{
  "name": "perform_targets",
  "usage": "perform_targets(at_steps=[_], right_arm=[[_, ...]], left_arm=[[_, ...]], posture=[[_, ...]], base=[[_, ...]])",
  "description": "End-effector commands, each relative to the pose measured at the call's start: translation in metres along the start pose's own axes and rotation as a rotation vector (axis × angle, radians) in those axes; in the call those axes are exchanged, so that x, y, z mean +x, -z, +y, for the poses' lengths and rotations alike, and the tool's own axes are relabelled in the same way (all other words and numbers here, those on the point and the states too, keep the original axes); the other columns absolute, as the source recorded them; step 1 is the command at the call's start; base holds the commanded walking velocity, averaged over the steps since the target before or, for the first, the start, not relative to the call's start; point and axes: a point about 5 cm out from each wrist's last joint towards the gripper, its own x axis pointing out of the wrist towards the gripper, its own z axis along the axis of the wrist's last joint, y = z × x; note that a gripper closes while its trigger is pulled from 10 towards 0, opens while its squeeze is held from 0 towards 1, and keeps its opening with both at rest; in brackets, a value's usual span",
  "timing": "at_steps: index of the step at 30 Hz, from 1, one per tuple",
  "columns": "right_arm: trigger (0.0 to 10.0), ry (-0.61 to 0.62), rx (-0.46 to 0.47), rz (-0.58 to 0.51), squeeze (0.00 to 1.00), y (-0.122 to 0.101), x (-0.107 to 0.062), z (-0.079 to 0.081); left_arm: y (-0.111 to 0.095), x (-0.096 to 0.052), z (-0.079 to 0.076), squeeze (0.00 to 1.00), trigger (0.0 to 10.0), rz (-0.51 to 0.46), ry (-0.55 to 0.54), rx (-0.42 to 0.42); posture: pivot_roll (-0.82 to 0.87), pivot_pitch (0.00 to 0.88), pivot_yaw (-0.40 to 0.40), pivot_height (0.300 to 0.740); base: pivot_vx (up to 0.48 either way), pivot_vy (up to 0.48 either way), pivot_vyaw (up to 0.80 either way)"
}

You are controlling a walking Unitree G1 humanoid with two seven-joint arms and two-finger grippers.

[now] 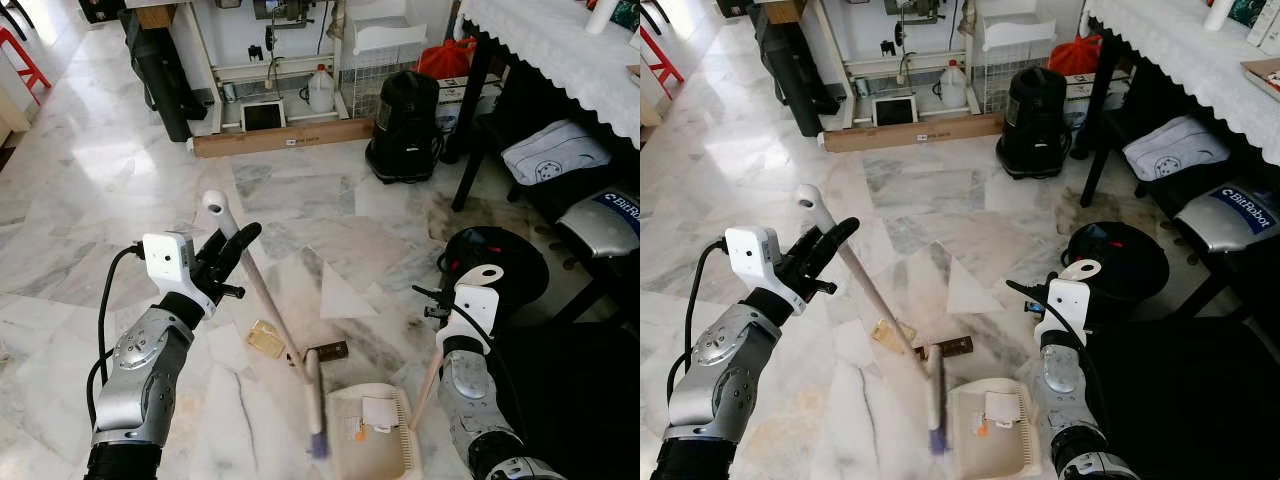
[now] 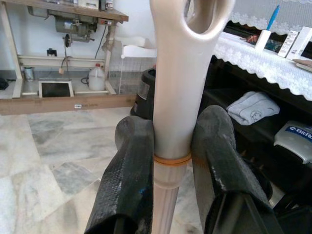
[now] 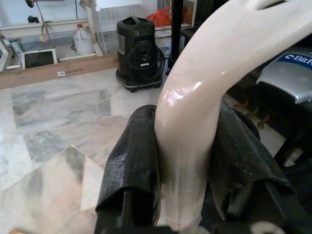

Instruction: Sweep floor

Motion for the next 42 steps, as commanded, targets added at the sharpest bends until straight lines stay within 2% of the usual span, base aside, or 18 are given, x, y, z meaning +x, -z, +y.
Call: perform_targets(at_steps=[1,3,4,5,6,15,22,36,42], right_arm=[[10.0,0.004,0.016,-0.013,0.00,-0.005,0.003,0.002],[10.0,0.004,0.023,-0.013,0.00,-0.005,0.003,0.002],[10.0,0.004,0.090,-0.097,0.00,-0.027,0.010,0.002],[10.0,-0.008,0.153,-0.202,0.00,-0.052,0.015,0.000],[10.0,-0.012,0.162,-0.222,0.00,-0.057,0.015,0.000],[10.0,-0.006,0.159,-0.199,0.00,-0.049,0.011,-0.001],[10.0,-0.013,0.164,-0.187,0.00,-0.052,0.008,-0.004],[10.0,-0.018,0.177,-0.181,0.00,-0.055,0.012,0.001],[10.0,-0.026,0.173,-0.157,0.00,-0.050,0.011,0.002]], left_arm=[[-0.011,0.000,0.000,0.00,10.0,-0.049,0.008,0.011],[-0.014,0.001,-0.001,0.00,10.0,-0.067,-0.010,0.033],[-0.009,-0.001,0.001,0.00,10.0,-0.069,-0.081,0.188],[0.001,-0.005,-0.001,0.00,10.0,-0.072,-0.130,0.375],[0.004,-0.006,-0.002,0.00,10.0,-0.072,-0.134,0.413],[0.013,-0.015,-0.004,0.00,10.0,-0.039,-0.126,0.436],[0.012,-0.016,0.003,0.00,10.0,-0.069,-0.154,0.518],[0.023,-0.015,0.003,0.00,10.0,-0.054,-0.168,0.517],[0.049,-0.019,0.002,0.00,10.0,0.042,-0.188,0.398]], posture=[[0.09,0.063,0.036,0.740],[0.09,0.063,0.036,0.740],[0.05,0.002,0.002,0.740],[0.05,0.003,0.001,0.740],[0.05,0.003,0.001,0.740],[0.06,0.016,0.010,0.740],[0.06,0.002,0.008,0.740],[0.06,0.000,0.013,0.740],[0.06,0.000,0.012,0.740]], base=[[0.000,0.000,0.00],[0.000,0.000,0.00],[0.000,0.000,0.00],[0.000,0.000,0.00],[0.000,0.000,0.00],[0.000,0.000,0.00],[0.000,0.000,0.00],[0.000,0.000,0.00],[0.000,0.000,0.00]])
